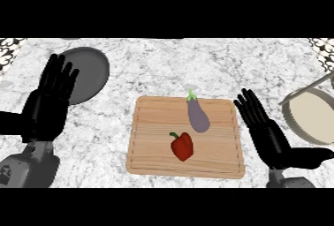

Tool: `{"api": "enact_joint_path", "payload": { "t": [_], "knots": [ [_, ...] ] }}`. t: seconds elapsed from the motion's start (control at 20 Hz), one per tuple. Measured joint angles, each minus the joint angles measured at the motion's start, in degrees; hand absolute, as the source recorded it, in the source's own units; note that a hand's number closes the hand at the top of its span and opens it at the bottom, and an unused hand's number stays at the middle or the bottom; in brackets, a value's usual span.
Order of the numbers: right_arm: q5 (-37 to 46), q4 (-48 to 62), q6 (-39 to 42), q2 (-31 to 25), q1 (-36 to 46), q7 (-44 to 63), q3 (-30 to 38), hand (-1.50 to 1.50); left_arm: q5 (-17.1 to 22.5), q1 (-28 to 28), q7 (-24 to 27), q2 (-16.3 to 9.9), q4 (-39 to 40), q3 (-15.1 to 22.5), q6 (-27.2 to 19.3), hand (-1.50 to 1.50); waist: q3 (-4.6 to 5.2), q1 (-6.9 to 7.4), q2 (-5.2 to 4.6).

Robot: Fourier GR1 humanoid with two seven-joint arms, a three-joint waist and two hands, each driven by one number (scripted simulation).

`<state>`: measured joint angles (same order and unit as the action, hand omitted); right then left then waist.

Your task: Pick the bell pepper from the cutting board and place it in the tiered basket

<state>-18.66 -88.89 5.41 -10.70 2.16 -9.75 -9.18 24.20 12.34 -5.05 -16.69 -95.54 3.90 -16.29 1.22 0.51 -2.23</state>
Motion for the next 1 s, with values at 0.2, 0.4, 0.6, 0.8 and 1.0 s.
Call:
{"api": "enact_joint_path", "payload": {
  "t": [0.2,0.4,0.6,0.8,1.0],
  "knots": [
    [-4.8,3.2,5.9,0.3,7.7,1.8,0.6,1.5,-4.5,-0.6,2.0,-0.5,2.1,2.3,0.0,0.0,-0.84,0.41,1.04],
    [-9.7,6.6,6.9,1.8,14.1,1.3,3.2,-1.5,-9.9,-0.8,3.2,-1.5,3.5,5.7,-0.8,0.0,-1.7,0.97,0.82],
    [-18.2,14.3,16.9,2.7,17.7,7.2,1.8,-1.5,-14.0,-0.3,2.8,-0.7,4.7,9.3,-2.0,0.0,-1.61,2.04,0.77],
    [-25.9,20.6,32.3,-0.3,20.4,8.8,2.6,-1.5,-16.9,-0.1,2.7,0.7,6.1,11.5,-3.7,0.0,-1.5,1.6,1.1],
    [-27.8,24.5,45.2,-7.6,24.1,8.4,5.3,-1.5,-18.8,0.1,3.4,2.1,7.9,12.4,-5.0,0.0,-1.4,0.84,1.45]
  ]
}}
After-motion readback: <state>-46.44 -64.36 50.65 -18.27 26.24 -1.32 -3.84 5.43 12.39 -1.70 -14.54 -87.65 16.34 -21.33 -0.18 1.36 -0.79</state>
